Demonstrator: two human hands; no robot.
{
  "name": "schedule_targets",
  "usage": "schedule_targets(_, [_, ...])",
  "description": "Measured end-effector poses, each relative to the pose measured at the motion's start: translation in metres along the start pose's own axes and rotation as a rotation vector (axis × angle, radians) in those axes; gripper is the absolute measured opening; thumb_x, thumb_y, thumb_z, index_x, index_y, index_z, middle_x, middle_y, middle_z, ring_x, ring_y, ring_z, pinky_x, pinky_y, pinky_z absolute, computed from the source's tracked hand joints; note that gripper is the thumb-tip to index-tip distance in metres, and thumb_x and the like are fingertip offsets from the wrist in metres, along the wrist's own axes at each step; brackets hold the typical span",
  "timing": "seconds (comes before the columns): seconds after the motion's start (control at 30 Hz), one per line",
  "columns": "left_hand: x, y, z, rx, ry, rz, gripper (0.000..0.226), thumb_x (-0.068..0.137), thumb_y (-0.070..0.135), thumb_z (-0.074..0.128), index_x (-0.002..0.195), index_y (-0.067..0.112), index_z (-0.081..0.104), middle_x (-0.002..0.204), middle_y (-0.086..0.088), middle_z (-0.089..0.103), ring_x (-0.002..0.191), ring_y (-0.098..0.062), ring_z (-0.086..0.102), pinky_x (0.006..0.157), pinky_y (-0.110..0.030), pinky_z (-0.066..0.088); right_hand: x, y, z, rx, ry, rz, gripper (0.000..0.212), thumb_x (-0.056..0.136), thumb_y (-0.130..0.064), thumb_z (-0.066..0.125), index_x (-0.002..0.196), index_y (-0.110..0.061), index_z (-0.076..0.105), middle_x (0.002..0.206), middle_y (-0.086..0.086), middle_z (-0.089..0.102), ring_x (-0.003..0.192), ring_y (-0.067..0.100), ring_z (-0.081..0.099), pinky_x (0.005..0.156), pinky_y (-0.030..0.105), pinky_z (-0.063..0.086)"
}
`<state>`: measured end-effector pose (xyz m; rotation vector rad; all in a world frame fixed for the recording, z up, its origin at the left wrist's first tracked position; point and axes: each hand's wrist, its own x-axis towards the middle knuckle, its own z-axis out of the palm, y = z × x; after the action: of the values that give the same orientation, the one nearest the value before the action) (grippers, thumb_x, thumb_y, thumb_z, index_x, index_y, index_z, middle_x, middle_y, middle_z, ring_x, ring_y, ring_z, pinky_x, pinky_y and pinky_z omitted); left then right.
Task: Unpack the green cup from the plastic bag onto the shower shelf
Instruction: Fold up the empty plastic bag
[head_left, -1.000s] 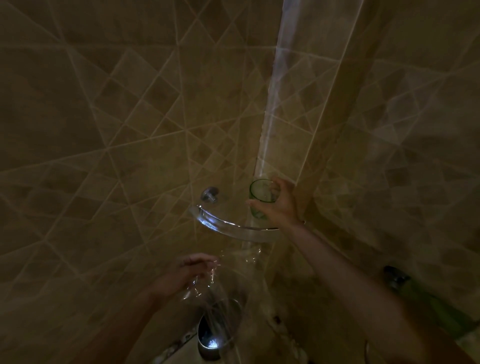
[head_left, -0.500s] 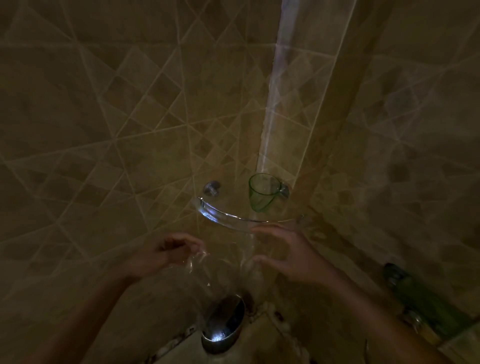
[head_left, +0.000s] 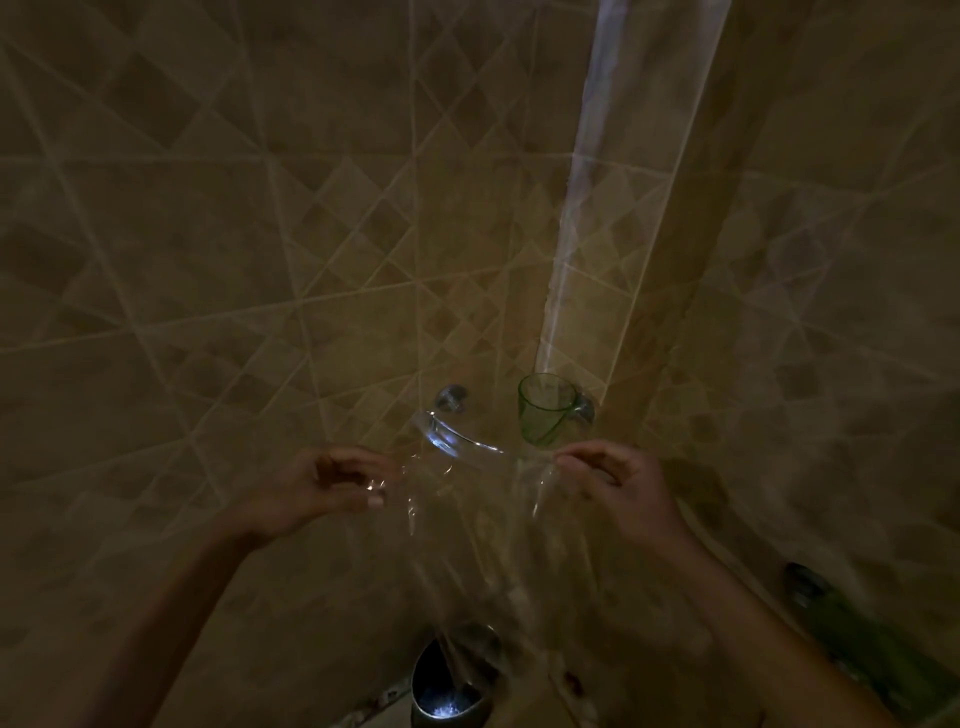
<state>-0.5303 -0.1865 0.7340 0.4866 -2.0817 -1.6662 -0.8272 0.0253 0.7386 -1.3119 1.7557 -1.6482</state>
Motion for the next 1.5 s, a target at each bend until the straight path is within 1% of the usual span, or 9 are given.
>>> schedule_targets(0.17, [-0.014, -0.012, -0.011, -0.017, 0.150, 0.011, 0.014, 0.073, 0.014, 0.078, 0.086, 0.010, 0.083, 0.090, -0.013, 0.080, 0.082, -0.015, 0.073, 0.075, -0.022, 0.058, -0.007, -0.016, 0.012, 0.133, 0.099, 0.070, 0.015, 0.091, -0.010, 0.070, 0.092, -0.023, 0.077, 0.084, -0.002, 0.080, 0.075, 0.006, 0.073, 0.057, 0.019, 0.056])
schedule_targets(0.4, [-0.030, -0.003, -0.032, -0.111, 0.248, 0.053, 0.012, 0.081, 0.016, 0.071, 0.083, 0.007, 0.079, 0.082, -0.015, 0.078, 0.071, -0.010, 0.071, 0.069, -0.018, 0.058, -0.027, -0.035, 0.032, 0.092, 0.188, 0.049, 0.016, 0.094, -0.008, 0.066, 0.093, -0.020, 0.075, 0.080, -0.010, 0.079, 0.076, -0.001, 0.072, 0.056, 0.016, 0.056])
schedule_targets(0.73, [-0.057, 0.024, -0.048, 0.044, 0.318, 0.204, 0.014, 0.084, -0.005, 0.070, 0.080, 0.007, 0.076, 0.069, -0.008, 0.078, 0.064, -0.010, 0.069, 0.062, -0.016, 0.056, -0.061, -0.052, 0.064, 0.100, 0.276, -0.001, 0.019, 0.093, 0.000, 0.066, 0.092, -0.017, 0.075, 0.073, -0.007, 0.078, 0.069, 0.001, 0.072, 0.060, 0.014, 0.056])
schedule_targets(0.83, [-0.060, 0.031, -0.048, 0.156, 0.221, 0.191, 0.007, 0.084, -0.002, 0.073, 0.083, 0.004, 0.076, 0.077, -0.015, 0.078, 0.069, -0.013, 0.071, 0.066, -0.019, 0.057, -0.068, -0.058, 0.072, 0.091, 0.296, -0.036, 0.019, 0.093, -0.003, 0.066, 0.092, -0.020, 0.075, 0.081, -0.005, 0.079, 0.077, 0.005, 0.073, 0.068, 0.016, 0.057])
schedule_targets(1.03, [-0.050, 0.053, -0.026, 0.513, -0.037, 0.192, 0.017, 0.085, 0.018, 0.078, 0.102, 0.021, 0.076, 0.105, 0.006, 0.076, 0.097, -0.007, 0.071, 0.087, -0.023, 0.051, -0.072, -0.067, 0.103, -0.031, 0.228, -0.090, 0.030, 0.093, -0.010, 0.070, 0.089, -0.038, 0.077, 0.088, -0.012, 0.078, 0.083, 0.002, 0.070, 0.076, 0.016, 0.054])
schedule_targets(1.13, [-0.040, 0.067, 0.005, 0.425, -0.131, 0.248, 0.024, 0.081, 0.035, 0.080, 0.104, 0.029, 0.077, 0.103, 0.013, 0.078, 0.098, -0.001, 0.071, 0.090, -0.026, 0.054, -0.072, -0.072, 0.116, -0.097, 0.197, -0.115, 0.028, 0.092, -0.015, 0.072, 0.090, -0.043, 0.076, 0.091, -0.015, 0.077, 0.083, 0.002, 0.071, 0.074, 0.019, 0.055])
schedule_targets(1.27, [-0.029, 0.075, 0.041, 0.285, -0.250, 0.355, 0.016, 0.081, 0.038, 0.080, 0.097, 0.040, 0.076, 0.090, 0.017, 0.078, 0.083, 0.003, 0.071, 0.075, -0.015, 0.054, -0.072, -0.078, 0.124, -0.111, 0.147, -0.159, 0.024, 0.090, -0.019, 0.073, 0.090, -0.043, 0.076, 0.091, -0.013, 0.078, 0.084, 0.006, 0.072, 0.076, 0.027, 0.057])
schedule_targets(1.37, [-0.021, 0.071, 0.046, 0.150, -0.173, 0.363, 0.014, 0.078, 0.042, 0.081, 0.091, 0.040, 0.079, 0.088, 0.012, 0.080, 0.081, -0.005, 0.075, 0.075, -0.023, 0.059, -0.071, -0.078, 0.119, 0.003, 0.166, -0.077, 0.018, 0.090, -0.011, 0.073, 0.102, -0.024, 0.074, 0.097, 0.002, 0.079, 0.088, 0.017, 0.073, 0.080, 0.042, 0.058])
schedule_targets(1.5, [-0.012, 0.060, 0.044, 0.044, 0.013, 0.385, 0.010, 0.074, 0.029, 0.083, 0.084, 0.030, 0.082, 0.082, -0.007, 0.080, 0.073, -0.030, 0.073, 0.070, -0.050, 0.057, -0.081, -0.070, 0.096, 0.012, 0.079, 0.041, 0.032, 0.089, -0.012, 0.074, 0.120, -0.015, 0.068, 0.112, 0.003, 0.076, 0.103, 0.017, 0.072, 0.091, 0.034, 0.056])
